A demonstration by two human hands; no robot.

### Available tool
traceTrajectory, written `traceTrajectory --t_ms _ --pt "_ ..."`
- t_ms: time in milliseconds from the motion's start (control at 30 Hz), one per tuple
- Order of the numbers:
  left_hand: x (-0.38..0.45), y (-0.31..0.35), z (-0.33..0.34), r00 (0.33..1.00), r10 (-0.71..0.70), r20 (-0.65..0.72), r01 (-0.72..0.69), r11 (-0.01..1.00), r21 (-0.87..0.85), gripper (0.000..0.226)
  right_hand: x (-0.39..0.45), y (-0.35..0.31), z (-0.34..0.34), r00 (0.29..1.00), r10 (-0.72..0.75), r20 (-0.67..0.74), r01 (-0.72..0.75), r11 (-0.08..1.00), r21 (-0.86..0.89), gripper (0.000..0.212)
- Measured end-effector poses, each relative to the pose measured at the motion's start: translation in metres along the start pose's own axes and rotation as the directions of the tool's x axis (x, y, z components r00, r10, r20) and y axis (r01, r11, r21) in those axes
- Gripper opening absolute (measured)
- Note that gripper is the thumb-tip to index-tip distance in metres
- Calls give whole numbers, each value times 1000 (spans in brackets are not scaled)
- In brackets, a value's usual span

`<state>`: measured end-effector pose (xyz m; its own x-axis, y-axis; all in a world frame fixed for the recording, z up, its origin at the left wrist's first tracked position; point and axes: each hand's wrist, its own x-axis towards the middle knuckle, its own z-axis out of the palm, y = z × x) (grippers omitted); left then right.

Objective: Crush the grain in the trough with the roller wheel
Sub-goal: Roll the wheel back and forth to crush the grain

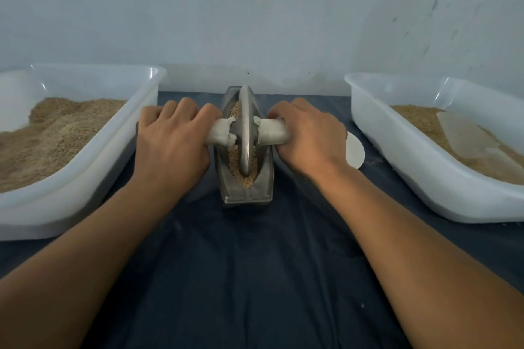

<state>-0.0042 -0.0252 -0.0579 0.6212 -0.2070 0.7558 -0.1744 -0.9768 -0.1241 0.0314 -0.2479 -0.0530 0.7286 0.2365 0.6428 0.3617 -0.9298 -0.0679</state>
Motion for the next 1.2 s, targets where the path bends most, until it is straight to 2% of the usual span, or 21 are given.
traceTrajectory --t_ms 200,333,600,800,967,1200 --pt "5 -7 -7 999 -51 -16 51 999 -5 35 5 -8 1 988 -17 -153 19 1000 14 27" --pt "6 -10 -10 998 -67 -8 67 998 -8 40 7 -14 1 981 -30 -191 32 999 9 23" --pt "2 -8 1 998 -66 8 66 998 -2 36 11 -8 1 995 -71 -68 70 997 -17 24" --pt "7 -5 15 997 -13 76 14 1000 -14 30 12 2 6 999 -36 11 37 999 -33 22" --pt "6 -7 19 999 -19 39 20 999 -29 30 11 -2 10 999 -2 -54 0 999 -47 19" --pt "14 -6 6 992 -60 -109 60 998 -4 40 12 -6 11 981 35 -189 -39 999 -16 21"
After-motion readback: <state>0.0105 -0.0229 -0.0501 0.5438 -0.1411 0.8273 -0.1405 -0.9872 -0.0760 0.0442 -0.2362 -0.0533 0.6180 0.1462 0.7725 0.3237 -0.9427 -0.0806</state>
